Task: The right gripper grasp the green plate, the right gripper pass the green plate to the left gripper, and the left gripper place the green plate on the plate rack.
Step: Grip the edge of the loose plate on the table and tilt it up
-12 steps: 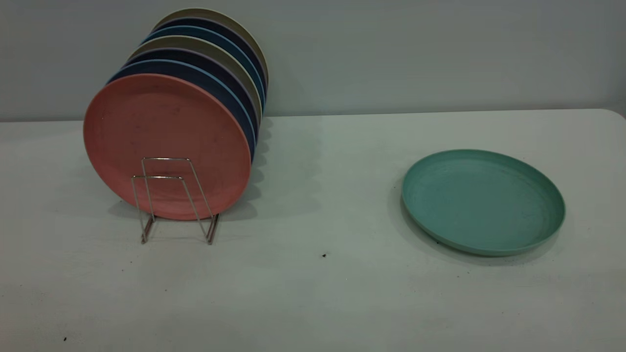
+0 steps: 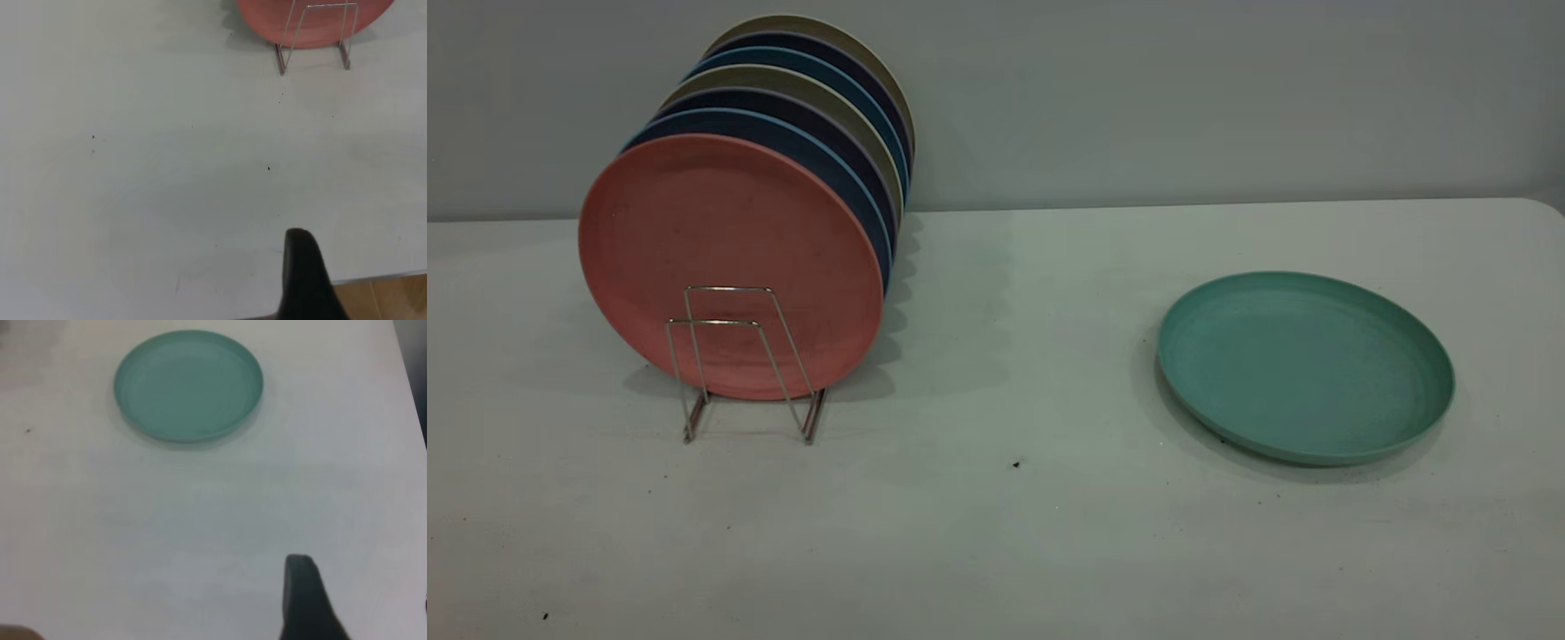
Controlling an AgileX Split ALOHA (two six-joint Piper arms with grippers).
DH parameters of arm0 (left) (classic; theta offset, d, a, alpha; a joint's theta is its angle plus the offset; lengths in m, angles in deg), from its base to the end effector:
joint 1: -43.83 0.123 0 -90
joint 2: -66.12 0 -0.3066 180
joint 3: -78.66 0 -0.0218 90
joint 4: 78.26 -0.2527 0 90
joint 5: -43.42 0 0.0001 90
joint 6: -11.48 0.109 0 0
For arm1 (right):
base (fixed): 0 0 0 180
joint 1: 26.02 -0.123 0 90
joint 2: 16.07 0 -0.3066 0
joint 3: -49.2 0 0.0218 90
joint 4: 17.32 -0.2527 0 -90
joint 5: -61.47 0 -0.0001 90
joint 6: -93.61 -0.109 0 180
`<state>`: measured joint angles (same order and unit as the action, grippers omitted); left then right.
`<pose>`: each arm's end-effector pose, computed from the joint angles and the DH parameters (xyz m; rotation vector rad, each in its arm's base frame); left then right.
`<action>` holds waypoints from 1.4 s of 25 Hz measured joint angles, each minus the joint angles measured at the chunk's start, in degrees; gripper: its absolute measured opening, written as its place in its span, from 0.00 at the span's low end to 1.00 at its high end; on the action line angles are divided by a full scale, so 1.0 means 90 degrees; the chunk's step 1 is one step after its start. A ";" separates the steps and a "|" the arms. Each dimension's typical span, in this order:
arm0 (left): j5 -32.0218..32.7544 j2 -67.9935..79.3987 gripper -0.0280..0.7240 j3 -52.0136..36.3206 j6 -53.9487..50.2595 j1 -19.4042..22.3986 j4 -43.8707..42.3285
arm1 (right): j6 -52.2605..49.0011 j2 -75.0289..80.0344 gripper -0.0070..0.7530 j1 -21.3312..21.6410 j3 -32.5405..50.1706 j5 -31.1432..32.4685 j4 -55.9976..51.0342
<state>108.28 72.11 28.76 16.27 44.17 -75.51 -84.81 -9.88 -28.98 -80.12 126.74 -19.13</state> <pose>-0.0143 -0.0048 0.2590 0.0863 2.1047 -0.0043 -0.0130 0.0025 0.2544 -0.0873 2.1300 0.0526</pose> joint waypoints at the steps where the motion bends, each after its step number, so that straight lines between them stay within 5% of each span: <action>1: 0.0000 0.0000 0.67 0.0000 0.0000 0.0000 0.0000 | 0.0000 0.0000 0.59 0.0000 0.0000 0.0000 0.0000; 35: -0.0070 0.0016 0.67 0.0041 -0.0384 0.0000 0.0107 | 0.0006 0.0038 0.59 0.0000 -0.0012 -0.0026 -0.0005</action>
<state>107.65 72.26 29.13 12.81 44.17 -74.55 -84.76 -9.54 -28.98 -80.22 126.51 -19.18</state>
